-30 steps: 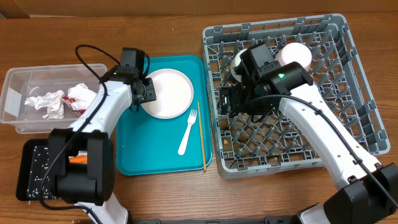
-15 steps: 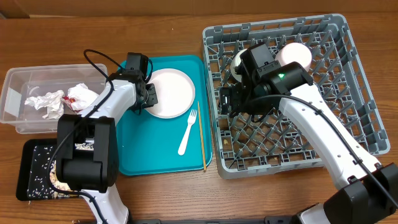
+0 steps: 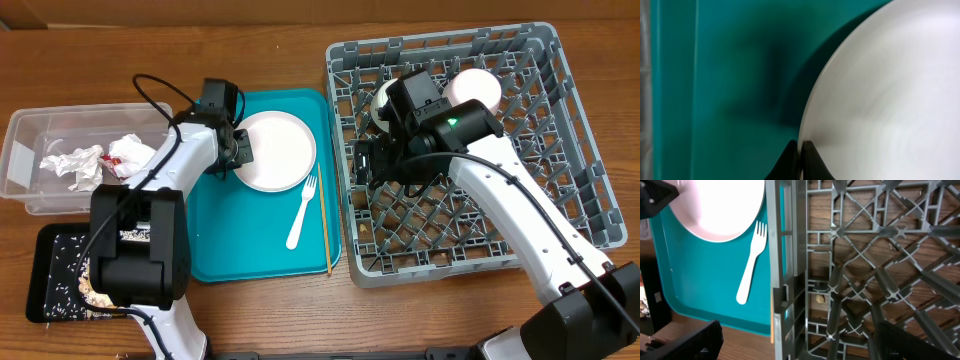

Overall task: Sort waste into correct bins and load items into the dishwasher
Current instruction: 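Lower the left gripper onto the pink plate rim and close on it, then lift the plate with the left gripper and grasp its far rim with the right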

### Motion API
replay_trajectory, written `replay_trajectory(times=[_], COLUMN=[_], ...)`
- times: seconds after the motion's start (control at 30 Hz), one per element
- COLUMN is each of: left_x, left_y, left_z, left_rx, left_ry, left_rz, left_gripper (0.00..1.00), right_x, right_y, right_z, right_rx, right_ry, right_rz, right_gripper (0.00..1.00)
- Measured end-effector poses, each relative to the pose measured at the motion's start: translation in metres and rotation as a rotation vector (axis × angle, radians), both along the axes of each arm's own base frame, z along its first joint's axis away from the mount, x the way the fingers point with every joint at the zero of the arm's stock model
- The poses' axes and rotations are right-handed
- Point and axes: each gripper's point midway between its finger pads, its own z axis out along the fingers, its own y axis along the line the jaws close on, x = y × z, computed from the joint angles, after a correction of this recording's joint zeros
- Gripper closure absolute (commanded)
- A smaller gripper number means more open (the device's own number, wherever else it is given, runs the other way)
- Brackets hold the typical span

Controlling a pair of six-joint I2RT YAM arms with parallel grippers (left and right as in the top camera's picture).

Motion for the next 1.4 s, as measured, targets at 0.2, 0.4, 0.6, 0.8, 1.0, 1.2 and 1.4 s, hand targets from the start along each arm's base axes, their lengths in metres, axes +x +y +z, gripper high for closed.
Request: replay_trajectory(times=[0.2,0.4,0.6,0.8,1.0,1.2,1.4], left_x=[0.007,0.004,-0.032,-0.064,-0.077,-0.078,-0.078], left_y=[0.009,0.011,-0.009,-0.027,-0.041,-0.07,-0.094], left_z=[0.049,0.113,0.166,0.172,0.17,0.174,0.176], left_rx=[0.022,0.021,-0.111,-0.217,-0.241,-0.281,-0.293], left_ry=[0.003,-0.052,-0.075,0.014,0.06,0.045,0.026], left_rz=[0.02,0.021,-0.027,-0.083,-0.14,-0.234,-0.303], left_gripper=[0.96,0.96,0.96,0.96,0.96,0.96,0.96], right_x=[0.004,0.008,0.012,0.017,0.021,0.021,0.018], right_y=[0.002,0.004,0.014,0.026,0.035,0.036,0.037], right_z=[0.001,0.003,0.007,0.014,0.02,0.021,0.02], right_rx=[0.007,0.016,0.07,0.137,0.186,0.197,0.205], right_ry=[-0.019,-0.037,-0.05,-0.072,-0.09,-0.082,-0.067], right_rz=[-0.001,0.0,0.014,0.033,0.041,0.031,0.025], right_gripper=[0.0,0.0,0.0,0.0,0.01,0.19,0.52])
